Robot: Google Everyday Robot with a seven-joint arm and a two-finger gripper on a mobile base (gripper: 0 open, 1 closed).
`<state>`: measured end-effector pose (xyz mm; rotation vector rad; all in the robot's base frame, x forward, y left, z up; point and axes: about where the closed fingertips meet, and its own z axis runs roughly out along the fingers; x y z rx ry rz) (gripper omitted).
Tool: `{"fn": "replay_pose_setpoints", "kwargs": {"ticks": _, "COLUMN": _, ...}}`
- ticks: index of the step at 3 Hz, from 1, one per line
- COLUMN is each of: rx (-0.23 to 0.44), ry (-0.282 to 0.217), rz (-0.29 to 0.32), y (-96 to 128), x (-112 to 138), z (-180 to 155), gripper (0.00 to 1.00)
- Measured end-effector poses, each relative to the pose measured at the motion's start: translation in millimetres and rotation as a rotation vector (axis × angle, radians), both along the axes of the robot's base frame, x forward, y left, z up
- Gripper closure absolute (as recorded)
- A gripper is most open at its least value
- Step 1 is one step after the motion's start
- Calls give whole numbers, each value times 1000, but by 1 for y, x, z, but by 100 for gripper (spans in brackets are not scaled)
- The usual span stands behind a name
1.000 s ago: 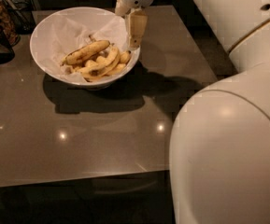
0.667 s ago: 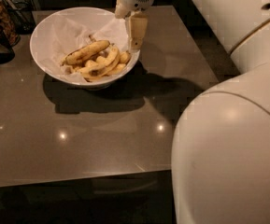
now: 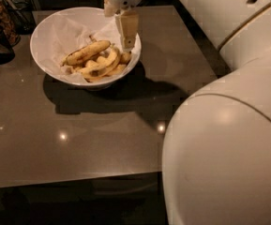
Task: Pick banana from white bowl
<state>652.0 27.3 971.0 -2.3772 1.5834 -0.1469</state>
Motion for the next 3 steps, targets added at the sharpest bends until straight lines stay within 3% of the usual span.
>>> {"fn": "replay_pose_setpoints", "kwargs": {"ticks": 2, "rx": -35, "ry": -23, "rz": 35, "y": 19, "x": -7, "z": 8, "gripper": 24}}
{"fn": "replay_pose_setpoints", "kwargs": {"ticks": 3, "rx": -41, "ry": -28, "rz": 38, "y": 18, "x": -4, "z": 8, "gripper": 25}}
